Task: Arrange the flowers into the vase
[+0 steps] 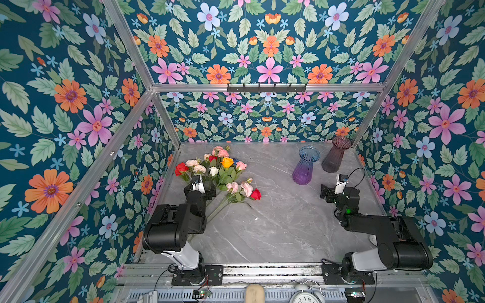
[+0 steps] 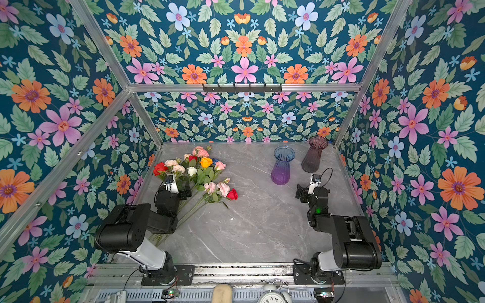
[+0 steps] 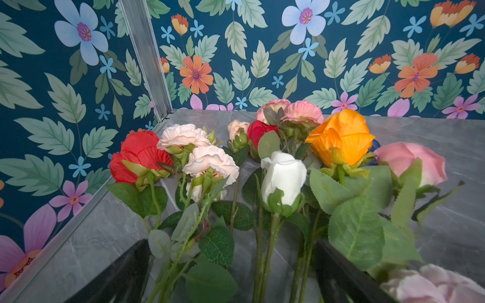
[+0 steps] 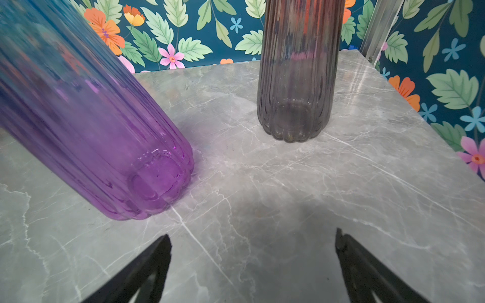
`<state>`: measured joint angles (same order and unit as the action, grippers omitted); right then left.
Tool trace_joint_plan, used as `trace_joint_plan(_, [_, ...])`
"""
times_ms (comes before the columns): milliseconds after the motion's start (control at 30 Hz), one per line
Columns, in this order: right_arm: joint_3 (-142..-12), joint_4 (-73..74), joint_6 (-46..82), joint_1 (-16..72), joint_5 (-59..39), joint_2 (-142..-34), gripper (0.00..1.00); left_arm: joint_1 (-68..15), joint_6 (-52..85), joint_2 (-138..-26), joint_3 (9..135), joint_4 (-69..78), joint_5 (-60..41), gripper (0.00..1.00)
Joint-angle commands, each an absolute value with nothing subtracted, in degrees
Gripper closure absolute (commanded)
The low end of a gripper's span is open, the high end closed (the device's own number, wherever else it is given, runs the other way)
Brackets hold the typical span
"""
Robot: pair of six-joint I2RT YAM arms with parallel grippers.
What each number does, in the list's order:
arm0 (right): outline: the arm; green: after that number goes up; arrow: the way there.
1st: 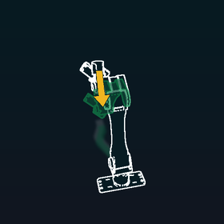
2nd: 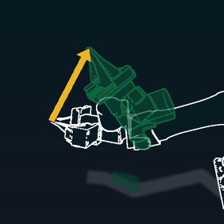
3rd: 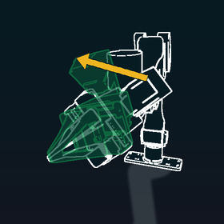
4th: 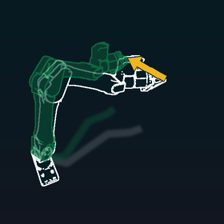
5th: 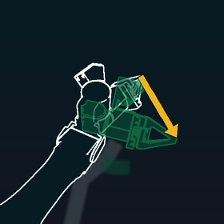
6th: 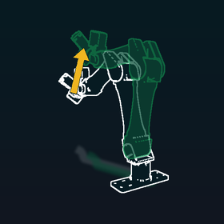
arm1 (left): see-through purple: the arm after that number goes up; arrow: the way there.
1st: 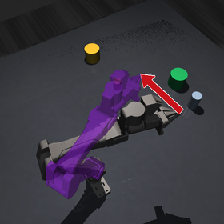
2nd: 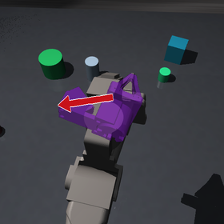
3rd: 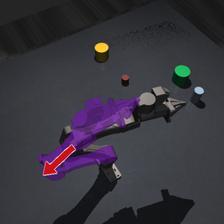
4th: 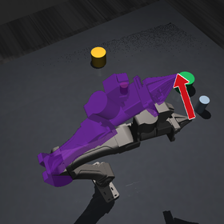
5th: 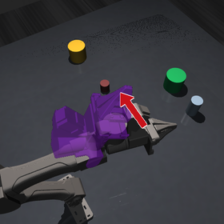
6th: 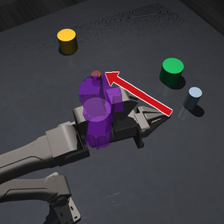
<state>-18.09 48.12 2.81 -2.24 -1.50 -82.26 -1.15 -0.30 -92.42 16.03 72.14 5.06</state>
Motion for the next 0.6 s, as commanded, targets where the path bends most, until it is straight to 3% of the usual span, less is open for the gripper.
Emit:
trace_joint_plan(0, [-18.2, 49.6, 2.9, -2.2, -1.7, -82.3, 0.01, -1.7, 1.0, -88.6, 13.7, 73.4, 10.8, 0.0])
trace_joint_plan(67, [-17.3, 50.7, 3.3, -0.7, 5.2, -80.1, 0.01, -2.2, 3.0, -80.1, 11.8, 69.0, 16.4, 0.0])
trace_joint_plan(100, [-18.1, 43.6, 4.0, 1.6, 13.0, -74.8, 0.01, -2.2, 5.5, -74.5, 11.5, 64.6, 19.2, 0.0])
trace_joint_plan(167, [-25.6, 18.3, 14.5, 1.4, 18.8, -64.7, 0.01, -2.2, 9.3, -64.4, 11.6, 56.8, 19.3, 0.0])
trace_joint_plan(233, [-30.4, 6.0, 21.7, 0.1, 16.3, -58.6, 0.01, -2.3, 15.6, -55.1, 12.4, 49.3, 13.8, 0.0])
trace_joint_plan(367, [-30.5, -2.8, 21.7, -1.0, 11.1, -51.0, 0.01, -5.1, 24.0, -48.0, 12.8, 46.3, -0.7, 0.0])
trace_joint_plan(400, [-30.2, -3.4, 23.2, -1.1, 7.3, -49.0, 0.01, -8.0, 23.0, -47.4, 13.7, 42.9, -1.1, 0.0])
trace_joint_plan(433, [-29.9, -4.2, 39.5, -0.9, 3.7, -47.4, 0.01, -11.6, 20.8, -46.4, 14.8, 37.7, 0.2, 0.0])
trace_joint_plan(567, [-32.4, -14.6, 38.5, 4.0, -0.2, -45.3, 0.01, -20.9, 17.8, -44.5, 15.5, 27.3, 6.9, 0.0])
